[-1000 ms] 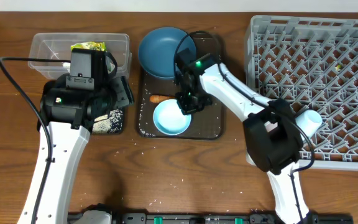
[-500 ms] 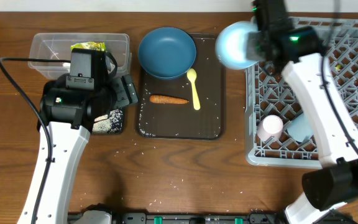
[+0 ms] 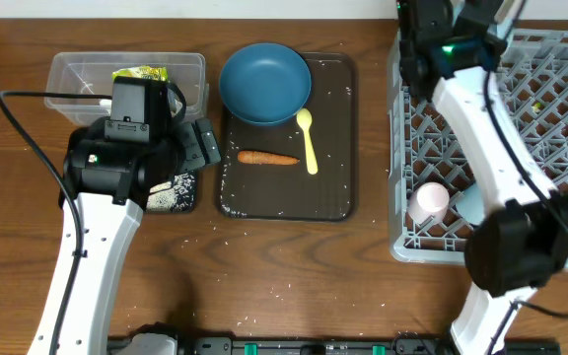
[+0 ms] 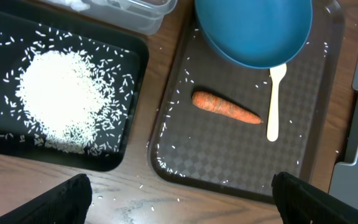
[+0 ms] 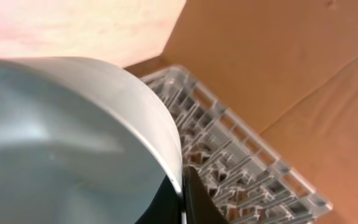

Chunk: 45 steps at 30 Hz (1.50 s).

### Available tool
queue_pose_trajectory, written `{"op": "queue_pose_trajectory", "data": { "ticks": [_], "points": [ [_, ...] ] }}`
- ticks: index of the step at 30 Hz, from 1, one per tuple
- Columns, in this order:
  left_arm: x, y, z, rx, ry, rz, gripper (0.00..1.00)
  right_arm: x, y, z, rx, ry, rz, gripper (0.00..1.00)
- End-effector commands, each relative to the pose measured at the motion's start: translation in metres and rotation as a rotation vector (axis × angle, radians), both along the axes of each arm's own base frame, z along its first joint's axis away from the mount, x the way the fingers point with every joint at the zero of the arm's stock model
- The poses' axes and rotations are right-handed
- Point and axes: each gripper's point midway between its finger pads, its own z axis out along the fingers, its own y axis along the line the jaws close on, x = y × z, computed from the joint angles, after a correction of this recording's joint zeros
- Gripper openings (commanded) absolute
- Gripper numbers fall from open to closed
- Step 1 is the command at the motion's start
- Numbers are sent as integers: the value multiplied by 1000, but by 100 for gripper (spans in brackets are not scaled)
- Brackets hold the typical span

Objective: Sort waste into correct bins and load items into the dishwasher rack
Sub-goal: 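Carry the bowl right and place it in the dish rack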

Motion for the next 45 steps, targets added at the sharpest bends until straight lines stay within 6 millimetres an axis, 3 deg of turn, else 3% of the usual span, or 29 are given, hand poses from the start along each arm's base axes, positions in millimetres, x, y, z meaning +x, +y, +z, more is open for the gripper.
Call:
{"op": "queue_pose_trajectory", "data": {
  "ticks": [1, 9, 18, 26, 28, 33, 34, 36, 39, 45],
  "points": [
    [1, 4, -2, 10, 6, 14, 96, 4, -16, -9, -193, 135, -74, 1],
    [1, 4, -2, 10, 6, 14, 96, 34, -25, -48, -285, 208, -116, 1],
    [1, 4, -2, 10, 6, 14, 97, 35, -27, -86, -313, 341, -97, 1],
    [1, 4, -2, 10, 6, 14, 97, 41, -5, -130, -200, 491, 86, 3],
    [1, 4, -2, 10, 6, 14, 97, 39, 1, -132, -204, 514, 101, 14],
    [1, 4, -2, 10, 6, 14, 97, 35, 21, -135, -223, 557, 144, 53],
    [1, 4, -2, 10, 6, 14, 97, 35, 27, -135, -226, 563, 156, 65],
    [1, 4, -2, 10, 6, 14, 97, 34, 37, -137, -230, 574, 180, 77],
    [1, 4, -2, 10, 6, 14, 97, 33, 50, -135, -236, 572, 207, 87],
    [1, 4, -2, 10, 6, 14, 97, 32, 77, -128, -157, 563, 314, 92]
  ]
}}
